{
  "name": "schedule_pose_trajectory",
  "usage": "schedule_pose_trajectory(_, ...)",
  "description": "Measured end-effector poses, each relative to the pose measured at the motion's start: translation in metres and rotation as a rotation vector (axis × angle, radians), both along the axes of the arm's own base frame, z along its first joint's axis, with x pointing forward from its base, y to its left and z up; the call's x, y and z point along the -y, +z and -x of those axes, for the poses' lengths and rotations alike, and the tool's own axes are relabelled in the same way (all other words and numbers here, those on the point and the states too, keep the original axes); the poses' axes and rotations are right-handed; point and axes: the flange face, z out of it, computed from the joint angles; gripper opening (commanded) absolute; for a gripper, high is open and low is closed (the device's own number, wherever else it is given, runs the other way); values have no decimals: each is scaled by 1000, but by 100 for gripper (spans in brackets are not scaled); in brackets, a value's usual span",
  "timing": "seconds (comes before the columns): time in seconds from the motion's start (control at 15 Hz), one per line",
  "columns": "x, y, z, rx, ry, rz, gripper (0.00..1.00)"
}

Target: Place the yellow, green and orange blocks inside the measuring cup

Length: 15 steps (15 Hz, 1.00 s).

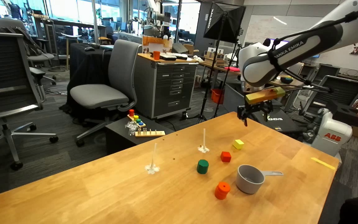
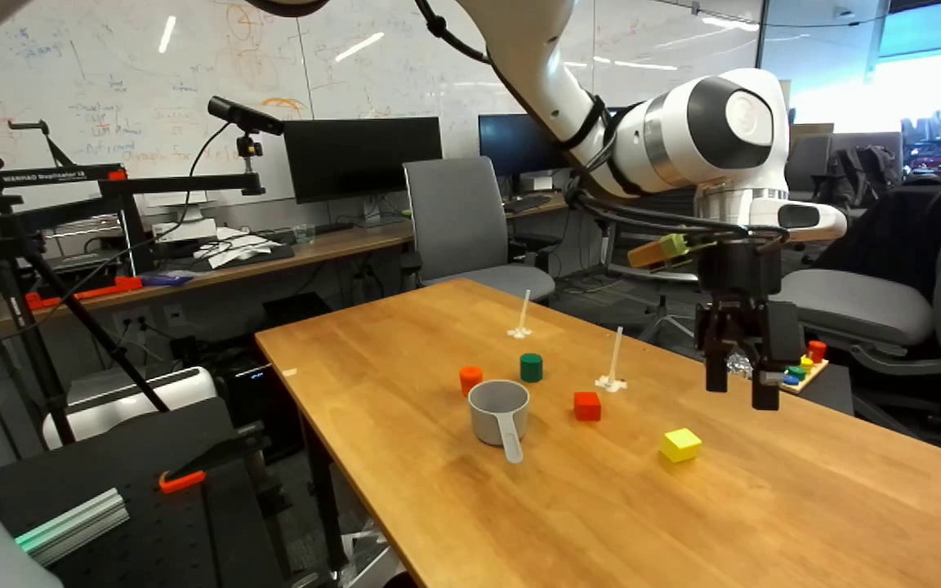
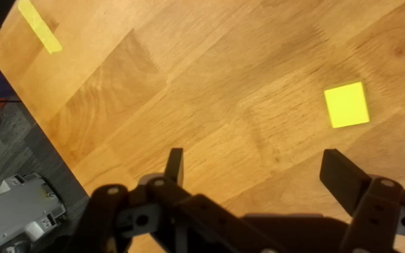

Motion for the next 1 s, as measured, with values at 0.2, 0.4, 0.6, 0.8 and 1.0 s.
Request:
schedule_pose_trajectory(0.2, 1, -5, 0, 12, 20, -8, 100)
schedule_pose_trajectory(0.4, -5, -13, -1, 24, 45, -41, 100)
schedule_pose_trajectory(0.6, -20, -22, -1, 16, 67, -99, 100)
schedule_pose_trajectory(0.8, -31, -32, 1, 1, 80, -144, 100)
schedule_pose_trajectory(1.0, -28, -46, 1, 15, 100, -120, 100)
